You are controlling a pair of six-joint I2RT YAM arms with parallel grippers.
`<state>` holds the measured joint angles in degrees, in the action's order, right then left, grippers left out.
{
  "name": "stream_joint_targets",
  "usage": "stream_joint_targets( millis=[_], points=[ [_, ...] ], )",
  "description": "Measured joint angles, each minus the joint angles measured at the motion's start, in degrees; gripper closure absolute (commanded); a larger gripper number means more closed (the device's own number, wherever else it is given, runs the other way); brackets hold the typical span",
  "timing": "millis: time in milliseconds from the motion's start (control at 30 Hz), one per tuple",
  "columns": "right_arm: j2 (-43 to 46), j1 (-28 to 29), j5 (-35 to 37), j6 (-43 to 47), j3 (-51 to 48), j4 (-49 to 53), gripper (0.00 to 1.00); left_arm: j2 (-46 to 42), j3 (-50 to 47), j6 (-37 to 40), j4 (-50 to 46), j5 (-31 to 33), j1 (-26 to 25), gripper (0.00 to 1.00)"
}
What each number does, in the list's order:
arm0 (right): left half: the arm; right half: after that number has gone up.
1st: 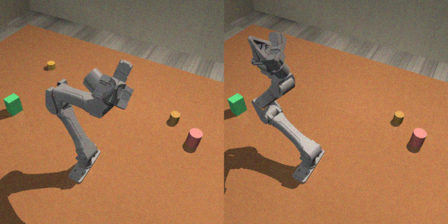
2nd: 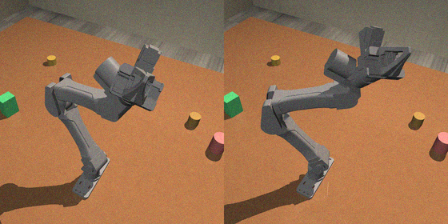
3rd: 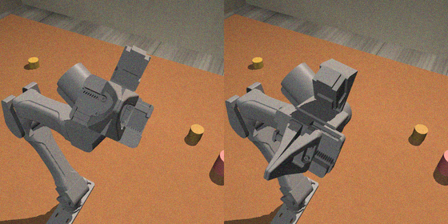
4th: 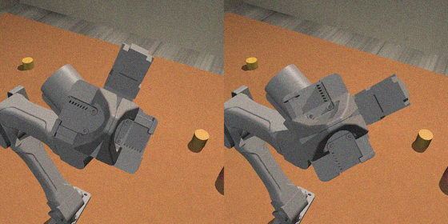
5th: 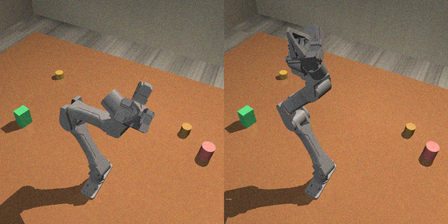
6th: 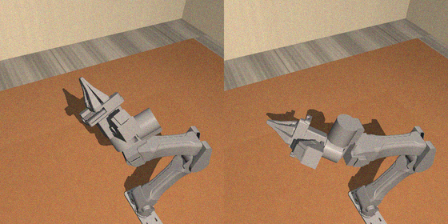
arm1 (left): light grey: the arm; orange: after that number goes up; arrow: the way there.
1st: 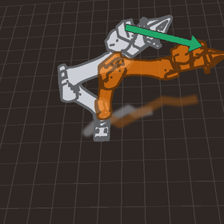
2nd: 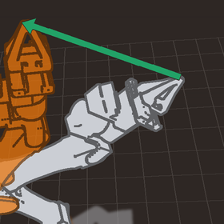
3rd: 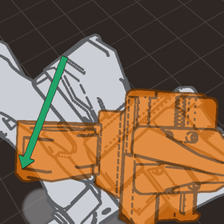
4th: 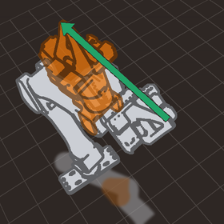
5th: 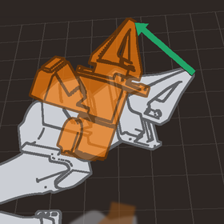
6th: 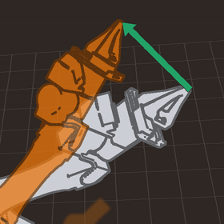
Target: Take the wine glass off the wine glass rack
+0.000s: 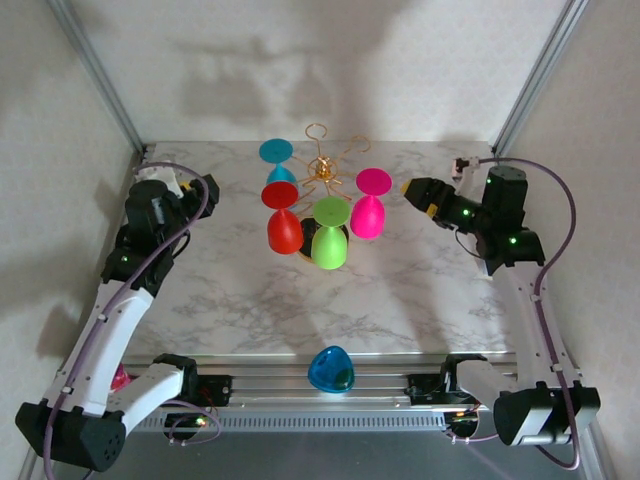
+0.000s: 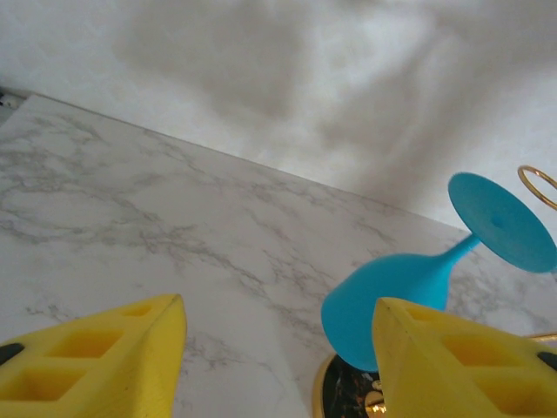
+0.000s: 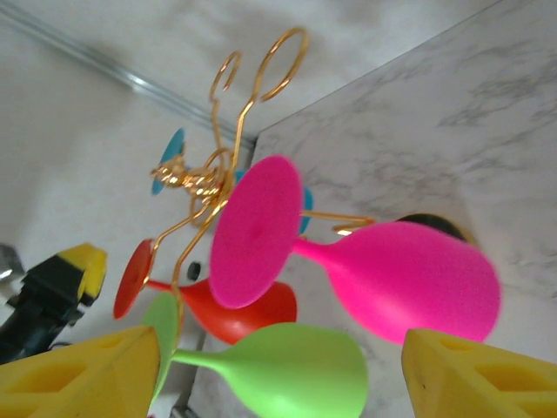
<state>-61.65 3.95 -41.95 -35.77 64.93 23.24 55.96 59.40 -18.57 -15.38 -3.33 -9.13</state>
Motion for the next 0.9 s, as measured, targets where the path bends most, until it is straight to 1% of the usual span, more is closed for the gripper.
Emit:
stream_joint_targets(
  millis=[200,400,900],
  points=[
    [-2.7,2.9,-1.4,-2.6,0.0,-2.1,0.40,0.8,2.0,0.3,-4.8,-3.4,-0.8,0.42],
    [-5.7,3.3,-1.6,-5.0,0.0,-4.9,0.49,0.8,2.1,0.3,-6.4,-4.8,-1.7,0.43],
    [-8.3,3.7,-1.8,-8.6,0.2,-8.7,0.61,1.3,2.1,0.3,-6.3,-5.9,-2.5,0.45]
  ],
)
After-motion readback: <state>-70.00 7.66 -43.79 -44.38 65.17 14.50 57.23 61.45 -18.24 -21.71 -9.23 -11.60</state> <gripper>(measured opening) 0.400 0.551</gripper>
